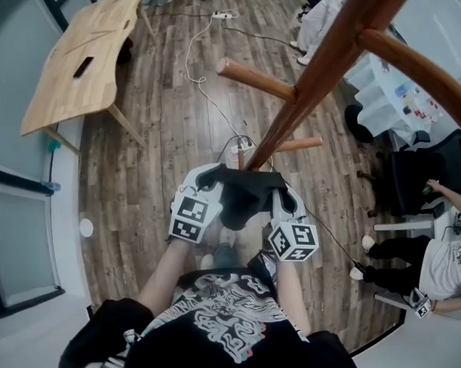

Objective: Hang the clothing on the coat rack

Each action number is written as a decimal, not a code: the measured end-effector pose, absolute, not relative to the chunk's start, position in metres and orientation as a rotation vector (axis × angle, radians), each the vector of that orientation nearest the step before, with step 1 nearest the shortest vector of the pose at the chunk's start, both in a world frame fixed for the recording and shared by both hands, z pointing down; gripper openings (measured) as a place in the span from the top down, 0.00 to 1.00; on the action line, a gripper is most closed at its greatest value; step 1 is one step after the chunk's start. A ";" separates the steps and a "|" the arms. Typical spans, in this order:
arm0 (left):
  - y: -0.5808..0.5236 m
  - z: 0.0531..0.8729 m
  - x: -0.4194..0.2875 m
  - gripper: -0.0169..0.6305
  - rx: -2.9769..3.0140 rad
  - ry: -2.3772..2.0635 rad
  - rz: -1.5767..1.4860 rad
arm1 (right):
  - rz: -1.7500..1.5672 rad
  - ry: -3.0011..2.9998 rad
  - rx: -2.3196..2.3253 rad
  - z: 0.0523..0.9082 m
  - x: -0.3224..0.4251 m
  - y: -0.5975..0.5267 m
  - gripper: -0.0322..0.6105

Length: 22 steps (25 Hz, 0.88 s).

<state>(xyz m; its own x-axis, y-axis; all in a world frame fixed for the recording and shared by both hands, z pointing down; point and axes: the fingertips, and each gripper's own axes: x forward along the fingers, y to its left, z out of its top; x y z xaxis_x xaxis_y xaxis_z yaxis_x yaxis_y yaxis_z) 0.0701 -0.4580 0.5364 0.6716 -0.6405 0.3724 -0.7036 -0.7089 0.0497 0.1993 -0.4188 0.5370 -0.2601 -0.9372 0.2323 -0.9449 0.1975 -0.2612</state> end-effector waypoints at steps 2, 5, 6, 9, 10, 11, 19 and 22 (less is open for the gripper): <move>-0.457 0.537 0.071 0.98 2.696 -1.095 0.500 | 0.550 -2.412 1.895 0.537 0.201 -0.417 0.93; -0.456 0.538 0.071 0.98 2.698 -1.091 0.510 | 0.562 -2.411 1.902 0.538 0.203 -0.415 0.90; -0.455 0.537 0.071 0.98 2.699 -1.089 0.511 | 0.566 -2.412 1.904 0.538 0.203 -0.415 0.88; -0.454 0.537 0.069 0.98 2.698 -1.088 0.513 | 0.576 -2.413 1.905 0.538 0.205 -0.414 0.86; -0.454 0.537 0.069 0.98 2.696 -1.089 0.517 | 0.576 -2.413 1.902 0.538 0.205 -0.413 0.86; -0.453 0.538 0.068 0.97 2.694 -1.087 0.521 | 0.573 -2.413 1.896 0.538 0.205 -0.413 0.86; -0.446 0.543 0.063 0.93 2.659 -1.073 0.530 | 0.561 -2.399 1.862 0.539 0.206 -0.404 0.85; -0.450 0.544 0.057 0.81 2.631 -1.089 0.502 | 0.571 -2.398 1.851 0.541 0.206 -0.402 0.85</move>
